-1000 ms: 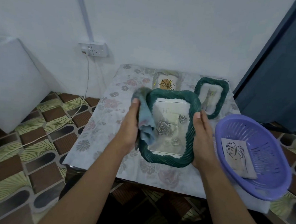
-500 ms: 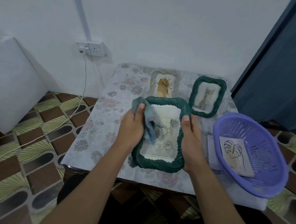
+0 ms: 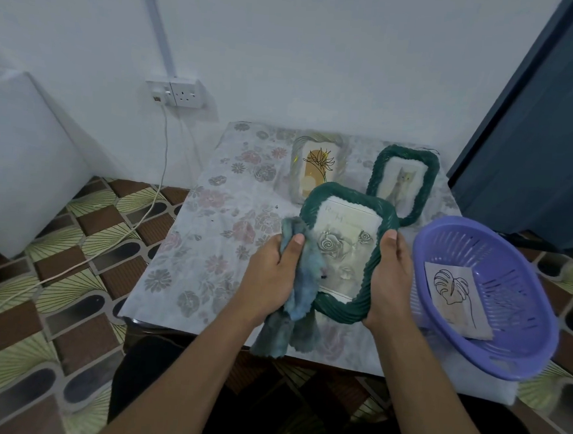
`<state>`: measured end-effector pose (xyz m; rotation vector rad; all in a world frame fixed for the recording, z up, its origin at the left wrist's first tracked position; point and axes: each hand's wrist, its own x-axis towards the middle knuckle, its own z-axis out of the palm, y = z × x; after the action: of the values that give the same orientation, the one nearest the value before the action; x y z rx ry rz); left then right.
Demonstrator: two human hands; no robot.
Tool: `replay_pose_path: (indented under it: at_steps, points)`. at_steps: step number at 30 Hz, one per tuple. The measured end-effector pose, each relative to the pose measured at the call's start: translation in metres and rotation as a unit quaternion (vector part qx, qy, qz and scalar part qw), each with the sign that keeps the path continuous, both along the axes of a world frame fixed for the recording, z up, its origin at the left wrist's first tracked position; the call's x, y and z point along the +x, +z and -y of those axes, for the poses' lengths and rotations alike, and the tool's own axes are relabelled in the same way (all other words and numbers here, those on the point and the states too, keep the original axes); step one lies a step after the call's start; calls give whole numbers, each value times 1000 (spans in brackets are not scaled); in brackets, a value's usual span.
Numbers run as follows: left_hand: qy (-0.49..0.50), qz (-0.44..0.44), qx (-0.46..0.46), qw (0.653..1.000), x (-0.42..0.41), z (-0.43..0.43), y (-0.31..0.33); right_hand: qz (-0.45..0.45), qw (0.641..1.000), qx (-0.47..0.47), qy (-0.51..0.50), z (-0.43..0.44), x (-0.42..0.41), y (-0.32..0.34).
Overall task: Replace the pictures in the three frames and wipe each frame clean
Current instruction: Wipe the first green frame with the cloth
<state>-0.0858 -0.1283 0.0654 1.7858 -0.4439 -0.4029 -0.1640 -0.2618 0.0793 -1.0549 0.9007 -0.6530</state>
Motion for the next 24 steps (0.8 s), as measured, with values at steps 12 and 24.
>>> replay_pose_path:
  at_steps: [12, 24]
  points:
    - [-30, -103, -102, 989, -15, 4, -16, 21, 999, -11, -23, 3, -5, -4]
    - [142, -71, -75, 984, -12, 5, -3, 47, 999, 1, -9, -4, -1, -1]
